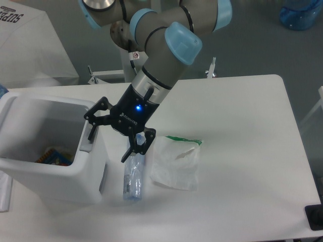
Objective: Open the trash can
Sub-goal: 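Lift the gripper and withdraw it away from the open trash can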
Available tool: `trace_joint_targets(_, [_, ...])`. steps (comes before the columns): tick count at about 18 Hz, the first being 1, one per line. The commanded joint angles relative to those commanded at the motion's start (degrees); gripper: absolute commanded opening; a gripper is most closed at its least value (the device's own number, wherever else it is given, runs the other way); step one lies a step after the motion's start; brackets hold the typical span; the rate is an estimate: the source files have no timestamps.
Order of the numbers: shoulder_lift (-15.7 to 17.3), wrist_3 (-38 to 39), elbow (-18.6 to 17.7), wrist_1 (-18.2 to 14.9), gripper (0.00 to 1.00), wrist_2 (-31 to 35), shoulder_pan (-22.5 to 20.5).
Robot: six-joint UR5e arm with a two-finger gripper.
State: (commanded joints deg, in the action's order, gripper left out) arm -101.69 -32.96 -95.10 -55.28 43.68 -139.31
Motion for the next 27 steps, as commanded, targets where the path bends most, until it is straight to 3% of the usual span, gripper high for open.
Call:
trace_joint_targets(9, [0.2, 3.1, 3.7, 0.0, 1.00, -0.7, -1.1])
trace_joint_targets(15, [-0.4, 2.1, 4.8, 0.1, 1.00, 0.0, -5.8])
trace_joint_targets(21, [-5.8, 2.0, 10.4, 0.2, 1.00, 0.9, -10.3])
trace_joint_targets(24, [-7.8, -3.6, 11.3, 0.2, 1.00, 8.9, -10.7])
trace_joint_targets(27, [-12.4, -11.1, 13.0, 0.2, 1.00, 20.6, -10.6])
